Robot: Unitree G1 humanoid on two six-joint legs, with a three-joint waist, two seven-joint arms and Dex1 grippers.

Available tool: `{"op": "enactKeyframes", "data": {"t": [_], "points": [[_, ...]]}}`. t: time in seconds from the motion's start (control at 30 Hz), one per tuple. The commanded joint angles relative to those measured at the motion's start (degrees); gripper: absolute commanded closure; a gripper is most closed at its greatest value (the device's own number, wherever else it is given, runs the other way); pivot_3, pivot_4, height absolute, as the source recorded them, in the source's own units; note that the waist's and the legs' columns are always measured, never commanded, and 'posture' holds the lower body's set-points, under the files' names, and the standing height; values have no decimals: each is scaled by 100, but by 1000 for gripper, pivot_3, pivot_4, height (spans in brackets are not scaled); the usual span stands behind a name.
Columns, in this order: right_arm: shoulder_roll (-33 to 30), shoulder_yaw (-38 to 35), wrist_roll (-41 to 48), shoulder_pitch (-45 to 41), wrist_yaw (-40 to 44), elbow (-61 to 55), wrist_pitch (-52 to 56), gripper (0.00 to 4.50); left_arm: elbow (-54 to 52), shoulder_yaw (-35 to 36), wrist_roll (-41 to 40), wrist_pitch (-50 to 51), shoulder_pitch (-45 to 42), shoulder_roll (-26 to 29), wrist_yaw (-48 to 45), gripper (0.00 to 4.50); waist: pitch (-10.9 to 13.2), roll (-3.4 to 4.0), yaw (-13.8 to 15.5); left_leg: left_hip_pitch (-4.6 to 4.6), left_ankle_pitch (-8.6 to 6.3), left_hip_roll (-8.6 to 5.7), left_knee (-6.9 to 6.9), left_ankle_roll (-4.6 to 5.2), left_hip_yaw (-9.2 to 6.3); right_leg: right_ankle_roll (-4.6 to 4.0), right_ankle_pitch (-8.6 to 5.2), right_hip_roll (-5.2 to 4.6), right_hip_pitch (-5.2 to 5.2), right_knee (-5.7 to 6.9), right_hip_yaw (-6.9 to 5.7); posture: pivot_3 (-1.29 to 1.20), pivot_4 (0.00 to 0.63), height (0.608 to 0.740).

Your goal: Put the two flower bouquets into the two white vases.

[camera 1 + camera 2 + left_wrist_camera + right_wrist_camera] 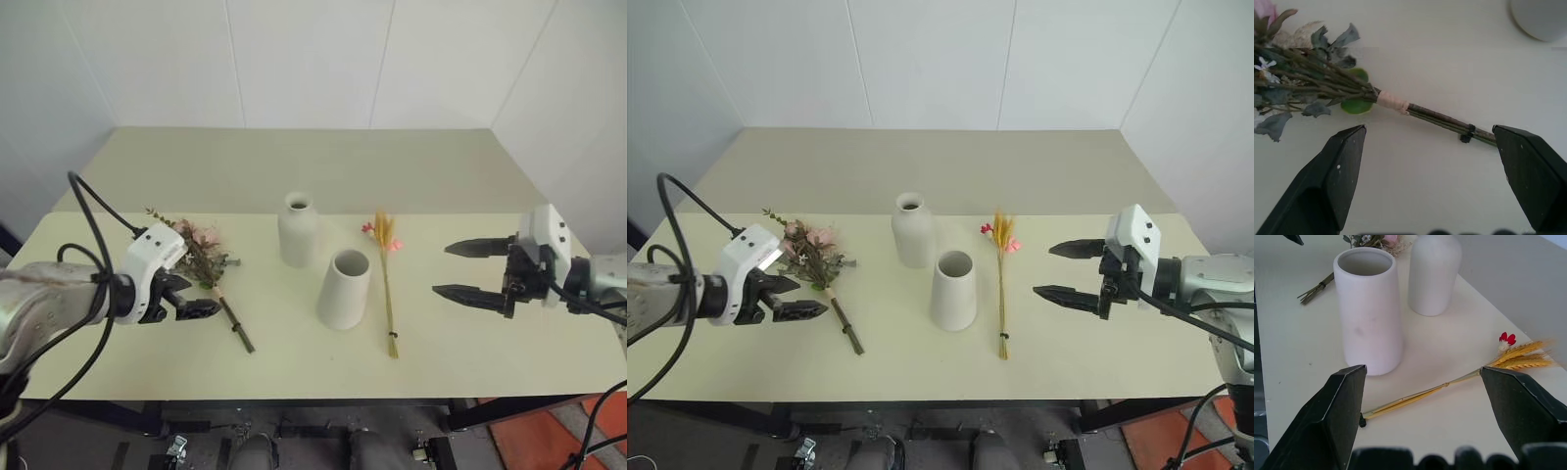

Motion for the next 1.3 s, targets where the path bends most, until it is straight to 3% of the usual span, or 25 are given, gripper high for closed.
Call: {"op": "enactKeyframes", "data": {"t": [0.03, 0.27, 0.3, 0.37, 0.5, 0.77, 0.83, 1.03, 1.13, 1.3], "points": [[-27, -80, -4, -200, 115, -15, -222, 127, 662, -119, 418, 757, -461, -697, 1042, 0, 0, 0, -7, 1, 0, -2, 0, 0, -1, -12, 7, -2, 1, 1, 0, 0, 150, 740], [-7, -114, 38, -256, 113, -80, -233, 127, 1457, -323, 685, 764, -846, -1471, 2162, 0, 0, -3, -32, -1, 0, -2, 0, 0, -4, -20, 12, -3, -4, 4, 0, 0, 150, 740], [-7, -131, 57, -231, 114, -119, -235, 104, 1565, -301, 832, 764, -922, -1640, 2336, 191, 0, -3, -26, 3, 0, -3, 0, 0, -4, -20, 12, -4, -1, 4, 1, 0, 150, 740], [-6, -164, 80, -179, 103, -195, -236, 98, 1711, -293, 983, 764, -1048, -1859, 2490, 588, -1, -3, -11, 7, 0, -6, 0, -1, -4, -20, 12, -5, 4, 6, 1, 0, 150, 740], [-8, -222, 99, -120, 79, -243, -244, 98, 1817, -239, 1165, 764, -1197, -2042, 2590, 1827, -3, -2, 19, 10, 1, -7, 0, -1, -5, -20, 12, -6, 8, 7, 0, 0, 150, 740], [-7, -276, 127, -32, 48, -287, -248, 98, 1787, 37, 1432, 764, -1233, -1914, 2564, 4322, -3, -3, 19, 6, 1, -8, 0, -2, -5, -20, 13, -7, 5, 6, 0, 0, 150, 740], [-7, -276, 134, -30, 53, -282, -246, 98, 1547, 172, 1563, 677, -1150, -1824, 2550, 4414, -3, -3, 4, 4, 1, -8, 0, -2, -5, -20, 13, -7, 3, 6, 0, 0, 150, 740], [22, -202, 118, -118, 58, -208, -253, 98, 729, 871, 1977, -2507, -655, -1953, 2134, 4414, -2, -4, 4, -4, 1, -6, 0, -3, -4, -23, 15, -11, -5, 5, 0, 0, 150, 740], [58, -139, 93, -194, 40, -183, -260, 98, 911, 1291, 1437, -3518, -1286, -2374, 1495, 4414, -1, -6, 105, -3, 2, -10, 3, -5, -3, -24, 19, -15, 2, 1, -2, 0, 150, 740], [116, -140, 62, -216, -4, -203, -274, 98, 1685, 1216, 1089, -4338, -2229, -2943, 809, 4414, -2, -8, 173, -8, 3, -17, 9, -7, -4, -15, 22, -18, 11, -12, -7, 0, 150, 740]]}}
